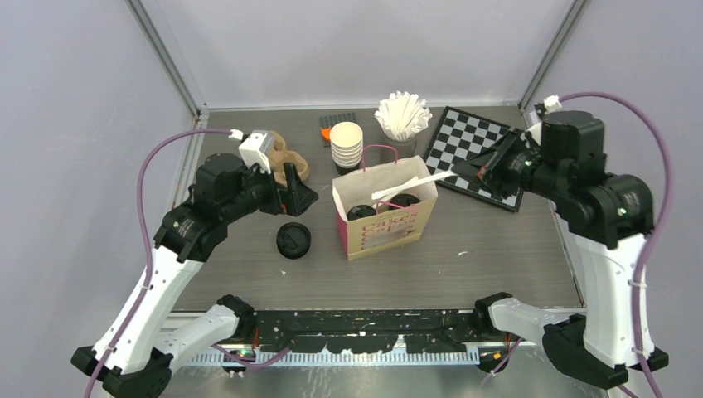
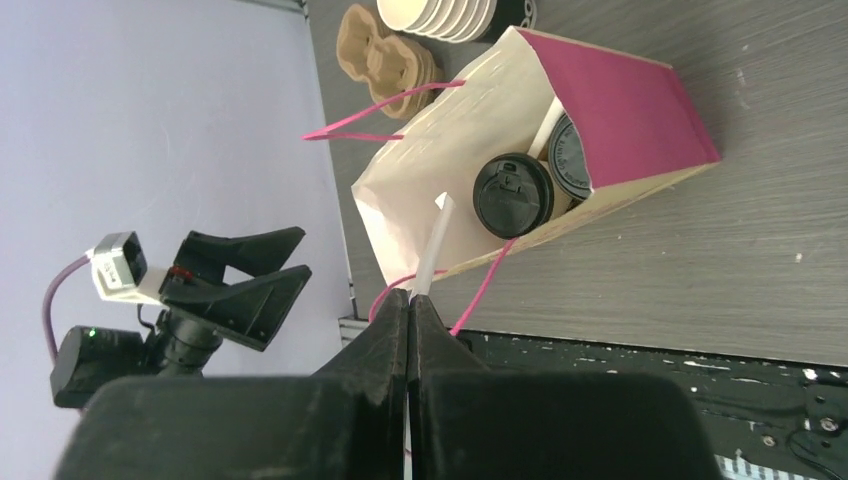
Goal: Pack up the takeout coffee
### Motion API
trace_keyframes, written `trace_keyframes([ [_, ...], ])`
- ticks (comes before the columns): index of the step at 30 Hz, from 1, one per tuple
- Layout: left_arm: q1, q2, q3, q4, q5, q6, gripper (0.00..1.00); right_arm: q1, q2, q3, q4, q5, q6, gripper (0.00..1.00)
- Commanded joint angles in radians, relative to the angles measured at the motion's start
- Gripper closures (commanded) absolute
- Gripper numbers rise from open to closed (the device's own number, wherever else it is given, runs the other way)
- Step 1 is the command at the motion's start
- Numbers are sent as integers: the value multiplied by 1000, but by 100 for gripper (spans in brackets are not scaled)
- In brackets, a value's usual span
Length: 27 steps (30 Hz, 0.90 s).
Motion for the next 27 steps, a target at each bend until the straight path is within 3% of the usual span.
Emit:
trace_keyframes([
  [1, 7, -31, 21, 8, 1, 6, 4, -2, 5, -132, 215, -93, 38, 100],
  [10, 7, -39, 15, 4, -9, 6, 4, -2, 109, -289, 445, -175, 31, 97],
  [12, 6, -35, 24, 6, -11, 7, 4, -2, 156, -263, 413, -177, -19, 87],
  [15, 6, -30, 42, -3, -25, 15, 4, -2, 204, -171, 284, -121, -117, 63],
  [19, 7, -26, 75, -2, -36, 23, 4, -3, 217, -58, 119, -23, -247, 23],
  [23, 7, -3, 145, -2, -63, 27, 5, -3, 187, 4, 47, 59, -351, 18],
  [27, 6, 24, 212, 13, -86, 17, 5, -4, 122, -34, 42, 167, -402, 14],
])
